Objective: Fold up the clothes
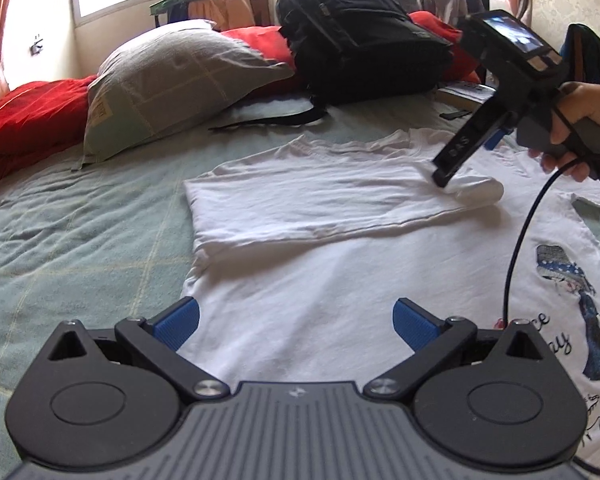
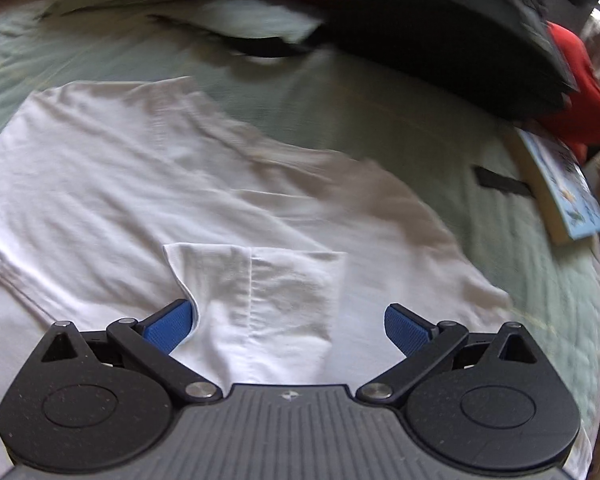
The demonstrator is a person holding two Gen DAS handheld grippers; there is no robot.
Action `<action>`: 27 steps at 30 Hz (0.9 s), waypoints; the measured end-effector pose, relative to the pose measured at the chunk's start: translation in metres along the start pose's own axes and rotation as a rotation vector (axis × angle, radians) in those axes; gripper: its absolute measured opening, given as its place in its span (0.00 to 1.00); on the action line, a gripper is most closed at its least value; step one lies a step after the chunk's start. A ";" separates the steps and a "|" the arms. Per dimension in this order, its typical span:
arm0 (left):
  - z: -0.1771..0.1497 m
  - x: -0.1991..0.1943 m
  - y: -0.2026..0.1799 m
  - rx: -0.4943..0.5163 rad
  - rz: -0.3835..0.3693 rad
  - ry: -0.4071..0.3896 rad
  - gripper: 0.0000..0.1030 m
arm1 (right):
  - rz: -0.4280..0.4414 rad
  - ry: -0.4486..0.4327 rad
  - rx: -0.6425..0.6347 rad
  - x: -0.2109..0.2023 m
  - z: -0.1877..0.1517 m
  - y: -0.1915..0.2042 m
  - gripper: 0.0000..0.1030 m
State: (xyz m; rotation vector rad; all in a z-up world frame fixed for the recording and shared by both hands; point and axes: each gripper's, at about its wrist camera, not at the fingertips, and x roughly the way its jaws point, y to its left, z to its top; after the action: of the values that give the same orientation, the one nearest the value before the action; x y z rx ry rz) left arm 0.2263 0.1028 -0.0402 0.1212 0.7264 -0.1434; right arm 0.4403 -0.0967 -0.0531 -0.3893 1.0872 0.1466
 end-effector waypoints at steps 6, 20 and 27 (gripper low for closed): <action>0.003 -0.001 -0.010 0.027 -0.005 -0.001 0.99 | -0.061 -0.004 0.106 -0.007 -0.024 -0.061 1.00; 0.010 0.000 -0.022 0.047 -0.011 0.010 0.99 | 0.086 -0.079 0.131 -0.035 -0.036 -0.069 1.00; 0.009 -0.005 -0.025 0.055 0.000 0.017 0.99 | 0.091 -0.001 -0.053 -0.001 -0.007 0.007 1.00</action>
State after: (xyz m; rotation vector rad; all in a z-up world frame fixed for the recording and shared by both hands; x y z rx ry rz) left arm 0.2241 0.0768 -0.0317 0.1747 0.7399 -0.1621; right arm 0.4314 -0.0925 -0.0565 -0.3870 1.1024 0.2564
